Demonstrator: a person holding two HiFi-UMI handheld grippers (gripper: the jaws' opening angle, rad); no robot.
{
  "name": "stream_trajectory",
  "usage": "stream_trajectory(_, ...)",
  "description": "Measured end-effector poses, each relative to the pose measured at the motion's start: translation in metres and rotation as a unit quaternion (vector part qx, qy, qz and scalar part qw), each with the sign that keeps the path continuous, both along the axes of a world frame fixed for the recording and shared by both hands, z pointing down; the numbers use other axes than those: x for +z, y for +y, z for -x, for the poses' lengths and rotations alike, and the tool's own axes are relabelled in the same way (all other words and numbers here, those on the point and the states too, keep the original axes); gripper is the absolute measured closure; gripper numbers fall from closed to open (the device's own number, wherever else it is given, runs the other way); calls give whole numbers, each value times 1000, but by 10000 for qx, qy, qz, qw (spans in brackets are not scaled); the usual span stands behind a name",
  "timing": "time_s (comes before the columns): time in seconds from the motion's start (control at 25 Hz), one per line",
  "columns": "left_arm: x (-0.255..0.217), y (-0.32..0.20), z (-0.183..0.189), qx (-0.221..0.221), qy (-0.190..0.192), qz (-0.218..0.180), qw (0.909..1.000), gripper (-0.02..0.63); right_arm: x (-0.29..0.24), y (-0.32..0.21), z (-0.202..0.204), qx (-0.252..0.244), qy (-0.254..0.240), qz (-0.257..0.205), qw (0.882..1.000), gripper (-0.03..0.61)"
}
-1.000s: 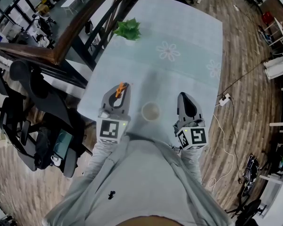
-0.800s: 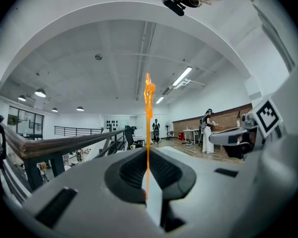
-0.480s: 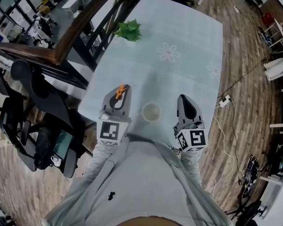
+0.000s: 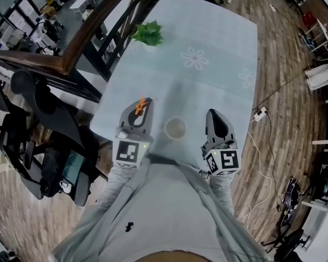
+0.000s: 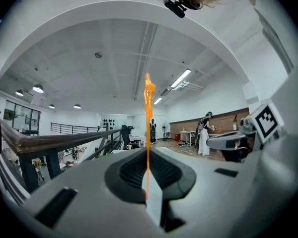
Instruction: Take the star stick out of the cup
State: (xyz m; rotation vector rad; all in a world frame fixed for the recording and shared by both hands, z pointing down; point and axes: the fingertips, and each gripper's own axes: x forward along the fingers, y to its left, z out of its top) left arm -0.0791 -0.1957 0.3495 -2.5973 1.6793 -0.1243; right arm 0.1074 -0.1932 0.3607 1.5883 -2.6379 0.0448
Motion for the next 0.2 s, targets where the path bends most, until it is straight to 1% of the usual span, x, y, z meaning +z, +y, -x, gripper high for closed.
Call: stream_trajectory(0.2, 3, -3, -2, 43, 46, 38, 10000, 588, 3, -2, 2, -16, 11, 13, 10000, 563)
